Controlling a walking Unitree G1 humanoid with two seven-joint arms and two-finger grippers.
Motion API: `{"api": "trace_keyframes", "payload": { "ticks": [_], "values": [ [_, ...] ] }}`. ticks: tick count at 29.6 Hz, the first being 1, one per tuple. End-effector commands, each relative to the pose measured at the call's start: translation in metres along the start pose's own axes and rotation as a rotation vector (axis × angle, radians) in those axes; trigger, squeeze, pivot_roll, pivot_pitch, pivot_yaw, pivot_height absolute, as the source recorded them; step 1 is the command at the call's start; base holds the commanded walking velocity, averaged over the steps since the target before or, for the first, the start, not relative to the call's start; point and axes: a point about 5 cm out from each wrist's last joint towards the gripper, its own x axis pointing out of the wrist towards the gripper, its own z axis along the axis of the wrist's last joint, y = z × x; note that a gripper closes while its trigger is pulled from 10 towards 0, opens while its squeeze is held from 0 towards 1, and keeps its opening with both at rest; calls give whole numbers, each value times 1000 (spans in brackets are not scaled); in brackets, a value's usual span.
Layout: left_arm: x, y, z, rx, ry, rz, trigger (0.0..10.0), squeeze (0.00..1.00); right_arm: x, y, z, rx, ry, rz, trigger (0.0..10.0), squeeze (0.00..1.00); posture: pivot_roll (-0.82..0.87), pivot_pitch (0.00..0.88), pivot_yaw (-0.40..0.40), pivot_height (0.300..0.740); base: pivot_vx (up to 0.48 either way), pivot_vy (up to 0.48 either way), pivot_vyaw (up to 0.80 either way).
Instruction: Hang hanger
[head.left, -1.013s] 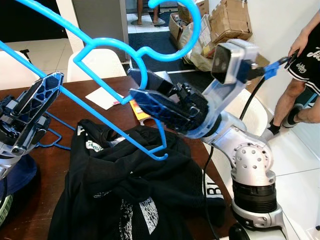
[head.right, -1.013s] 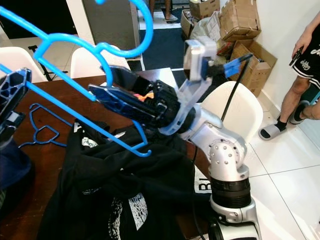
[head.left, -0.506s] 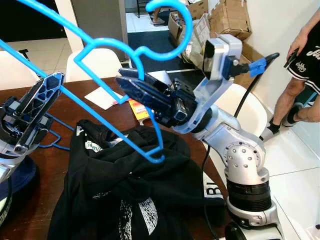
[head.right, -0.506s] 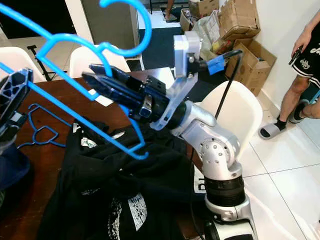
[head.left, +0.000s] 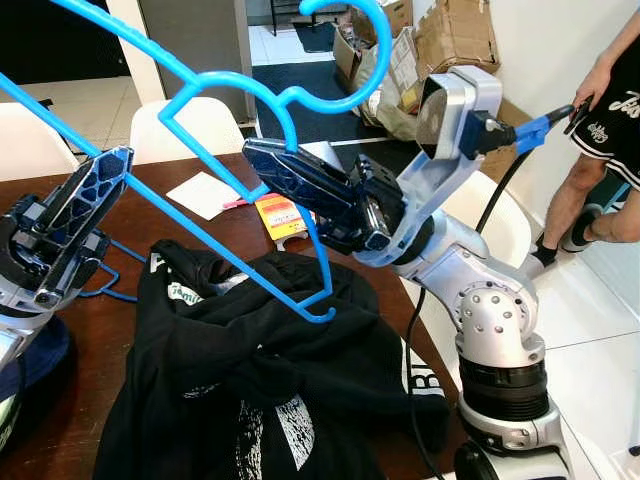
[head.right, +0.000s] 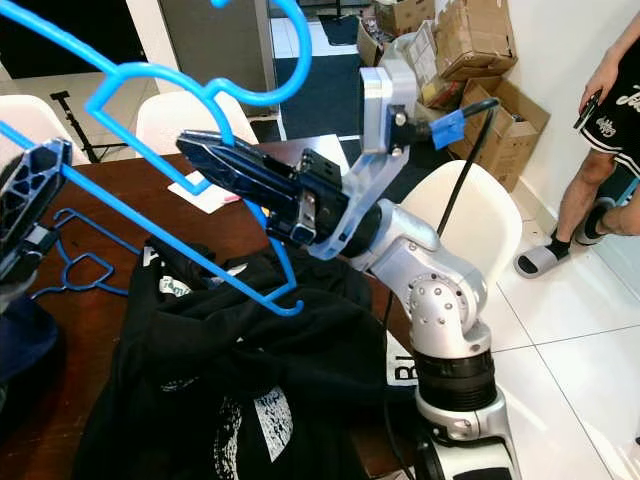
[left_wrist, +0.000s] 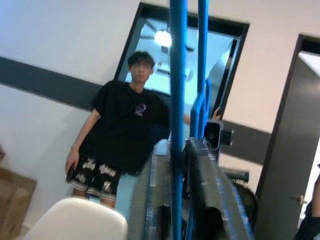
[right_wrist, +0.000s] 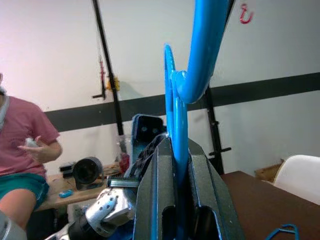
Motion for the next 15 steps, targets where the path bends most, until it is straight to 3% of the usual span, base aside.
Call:
{"api": "trace_keyframes", "payload": {
  "ticks": [1,4,8,9,10,13,15],
  "values": [
    [0,5,-7,-9,28,49,10000,1000,1,0,-3,-8,7,-9,0,0,82,86,29,740,0,0,0],
    [0,10,-10,5,32,110,10000,1000,-2,-8,-11,-16,48,-80,0,0,81,85,30,740,0,0,0],
    [-3,20,-9,123,123,295,10000,1000,-16,-41,-28,-81,201,-337,0,0,86,88,28,740,0,0,0],
    [-3,20,-9,123,123,295,10000,1000,-16,-41,-28,-81,201,-337,0,0,86,88,28,740,0,0,0],
    [-6,23,-8,182,178,363,10000,1000,-21,-50,-32,-110,248,-404,0,0,86,88,28,740,0,0,0],
    [-6,24,-8,193,188,373,10000,1000,-22,-51,-32,-115,256,-414,0,0,86,88,28,740,0,0,0],
    [-19,34,-5,387,335,593,10000,1000,-35,-68,-39,-156,321,-549,0,0,108,89,10,740,0,0,0]
  ]
}}
